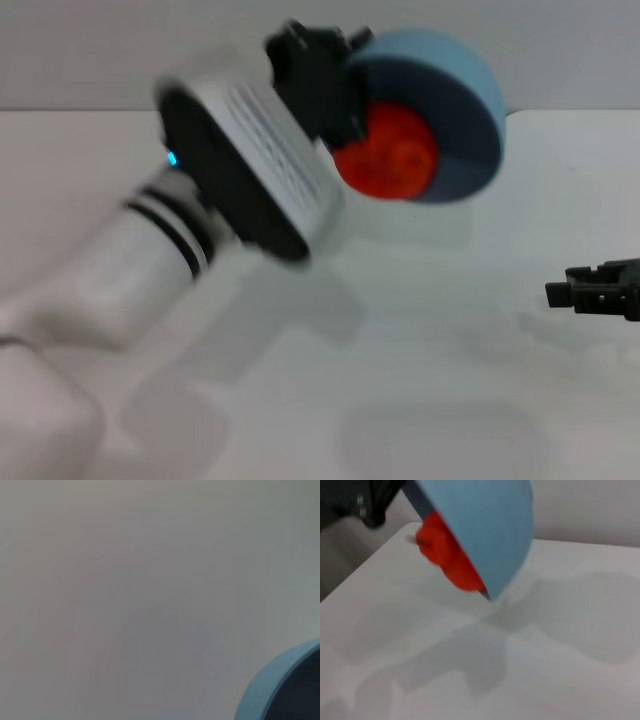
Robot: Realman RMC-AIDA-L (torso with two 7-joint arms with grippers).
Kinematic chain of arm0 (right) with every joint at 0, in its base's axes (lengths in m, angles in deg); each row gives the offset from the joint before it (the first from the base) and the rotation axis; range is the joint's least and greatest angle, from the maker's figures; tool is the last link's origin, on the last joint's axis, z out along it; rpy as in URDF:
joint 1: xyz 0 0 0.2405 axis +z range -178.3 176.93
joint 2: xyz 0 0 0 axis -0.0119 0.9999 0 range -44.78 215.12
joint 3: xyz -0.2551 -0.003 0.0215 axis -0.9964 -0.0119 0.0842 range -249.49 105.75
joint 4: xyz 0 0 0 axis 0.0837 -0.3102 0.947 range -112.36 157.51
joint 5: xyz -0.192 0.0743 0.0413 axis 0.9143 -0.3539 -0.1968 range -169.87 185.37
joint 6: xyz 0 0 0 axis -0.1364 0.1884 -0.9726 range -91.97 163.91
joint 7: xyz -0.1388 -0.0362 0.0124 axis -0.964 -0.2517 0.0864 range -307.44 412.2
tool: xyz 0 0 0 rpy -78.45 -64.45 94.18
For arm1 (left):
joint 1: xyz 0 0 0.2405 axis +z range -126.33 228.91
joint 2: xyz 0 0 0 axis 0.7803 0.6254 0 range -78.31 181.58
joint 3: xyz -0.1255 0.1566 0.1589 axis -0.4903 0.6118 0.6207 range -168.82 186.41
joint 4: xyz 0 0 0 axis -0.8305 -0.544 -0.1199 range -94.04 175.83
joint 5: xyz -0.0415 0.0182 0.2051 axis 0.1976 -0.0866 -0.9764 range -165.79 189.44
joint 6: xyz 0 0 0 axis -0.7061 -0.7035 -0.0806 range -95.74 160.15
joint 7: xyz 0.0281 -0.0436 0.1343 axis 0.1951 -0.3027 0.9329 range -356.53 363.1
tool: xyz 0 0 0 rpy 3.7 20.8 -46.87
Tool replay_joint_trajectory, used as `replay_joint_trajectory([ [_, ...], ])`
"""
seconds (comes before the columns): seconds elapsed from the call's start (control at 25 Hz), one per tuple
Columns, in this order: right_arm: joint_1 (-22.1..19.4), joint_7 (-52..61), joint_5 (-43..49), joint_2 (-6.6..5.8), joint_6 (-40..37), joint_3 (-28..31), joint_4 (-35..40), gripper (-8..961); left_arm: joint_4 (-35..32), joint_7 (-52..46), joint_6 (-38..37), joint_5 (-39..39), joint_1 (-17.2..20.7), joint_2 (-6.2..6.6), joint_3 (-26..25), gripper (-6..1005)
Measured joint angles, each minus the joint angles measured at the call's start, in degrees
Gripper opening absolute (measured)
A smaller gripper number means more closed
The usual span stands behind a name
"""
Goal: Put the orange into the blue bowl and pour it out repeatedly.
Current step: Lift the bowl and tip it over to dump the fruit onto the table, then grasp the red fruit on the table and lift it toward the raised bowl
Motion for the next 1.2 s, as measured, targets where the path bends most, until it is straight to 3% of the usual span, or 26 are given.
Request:
replay_joint_trajectory([
  [0.24, 0.0, 1.0, 0.1, -0.05, -0.1, 0.1, -1.0, 425, 15.0, 20.9, 22.6, 5.0, -2.9, -0.28, 9.7, 0],
  [0.4, 0.0, 1.0, 0.1, -0.07, -0.1, 0.1, -1.4, 424, 22.5, 33.2, 32.8, 16.5, -7.1, -0.33, 17.0, 0],
  [0.56, 0.4, 1.1, 0.1, -0.12, -0.1, 0.1, -1.6, 424, 22.5, 33.2, 35.3, 24.0, -8.1, -0.25, 17.8, -1],
  [0.68, 1.0, 1.1, 0.2, -0.18, -0.1, 0.1, -1.7, 425, 18.2, 30.9, 32.5, 31.1, -7.9, 0.17, 15.6, -1],
  [0.8, 2.6, 0.8, 0.2, -0.17, 0.2, -0.4, -3.2, 425, 10.7, 30.5, 21.3, 39.0, -6.2, 0.38, 8.6, -1],
  [0.88, 3.2, 0.6, 0.2, -0.2, 0.3, -0.9, -3.8, 425, 5.8, 30.5, 9.5, 44.4, -5.2, 0.46, 0.9, 0],
  [0.96, 4.4, 0.3, 0.4, -0.26, 0.5, -1.7, -4.8, 424, 3.3, 29.5, -7.2, 49.9, -5.4, 0.46, -9.4, 0],
  [1.08, 6.3, -1.2, 0.9, -0.26, 0.7, -3.0, -6.0, 424, 5.5, 20.3, -36.7, 53.9, -9.6, 0.76, -28.6, -1],
  [1.2, 7.5, -4.1, 0.9, -0.15, 2.8, -5.6, -6.6, 433, 10.3, 9.9, -53.8, 51.7, -14.2, 1.15, -43.3, -1],
])
